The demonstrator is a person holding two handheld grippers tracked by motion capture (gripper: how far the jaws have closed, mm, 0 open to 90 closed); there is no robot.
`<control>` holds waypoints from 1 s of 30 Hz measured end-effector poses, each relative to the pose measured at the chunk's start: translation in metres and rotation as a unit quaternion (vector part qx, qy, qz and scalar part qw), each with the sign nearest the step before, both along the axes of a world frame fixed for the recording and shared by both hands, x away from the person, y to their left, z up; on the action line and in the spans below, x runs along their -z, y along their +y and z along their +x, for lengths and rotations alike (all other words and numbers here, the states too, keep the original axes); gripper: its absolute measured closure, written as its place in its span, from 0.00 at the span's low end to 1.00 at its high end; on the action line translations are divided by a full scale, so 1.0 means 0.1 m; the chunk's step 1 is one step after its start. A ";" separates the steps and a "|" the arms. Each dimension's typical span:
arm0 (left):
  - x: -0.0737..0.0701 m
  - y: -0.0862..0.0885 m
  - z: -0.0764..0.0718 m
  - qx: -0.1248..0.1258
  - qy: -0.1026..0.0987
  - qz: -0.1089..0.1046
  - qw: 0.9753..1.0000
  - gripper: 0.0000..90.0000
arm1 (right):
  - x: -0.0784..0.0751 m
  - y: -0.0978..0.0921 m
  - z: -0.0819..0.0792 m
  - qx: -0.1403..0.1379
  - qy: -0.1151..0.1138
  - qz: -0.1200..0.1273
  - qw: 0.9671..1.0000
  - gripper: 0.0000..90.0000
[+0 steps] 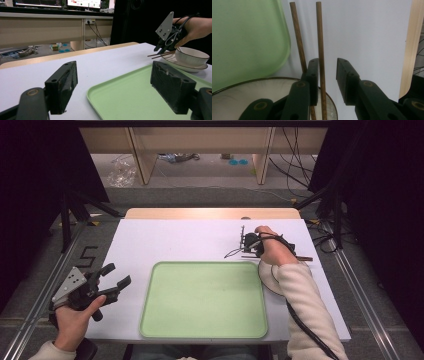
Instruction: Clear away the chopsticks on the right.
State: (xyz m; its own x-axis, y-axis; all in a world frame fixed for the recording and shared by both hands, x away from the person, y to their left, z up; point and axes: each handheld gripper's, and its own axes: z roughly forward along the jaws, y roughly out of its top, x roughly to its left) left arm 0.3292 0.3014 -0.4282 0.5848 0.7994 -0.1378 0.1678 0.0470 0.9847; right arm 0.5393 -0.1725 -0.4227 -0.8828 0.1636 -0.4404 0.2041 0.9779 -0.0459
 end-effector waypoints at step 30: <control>0.00 0.00 0.00 -0.001 -0.001 0.001 1.000 0.24 | 0.03 0.02 0.05 -0.011 -0.002 -0.007 1.000 0.97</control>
State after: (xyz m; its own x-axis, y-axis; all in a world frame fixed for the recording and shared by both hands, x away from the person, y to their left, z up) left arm 0.3292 0.3015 -0.4282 0.5836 0.8006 -0.1357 0.1667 0.0454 0.9850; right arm 0.5443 -0.1708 -0.4258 -0.8847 0.1379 -0.4453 0.1828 0.9814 -0.0592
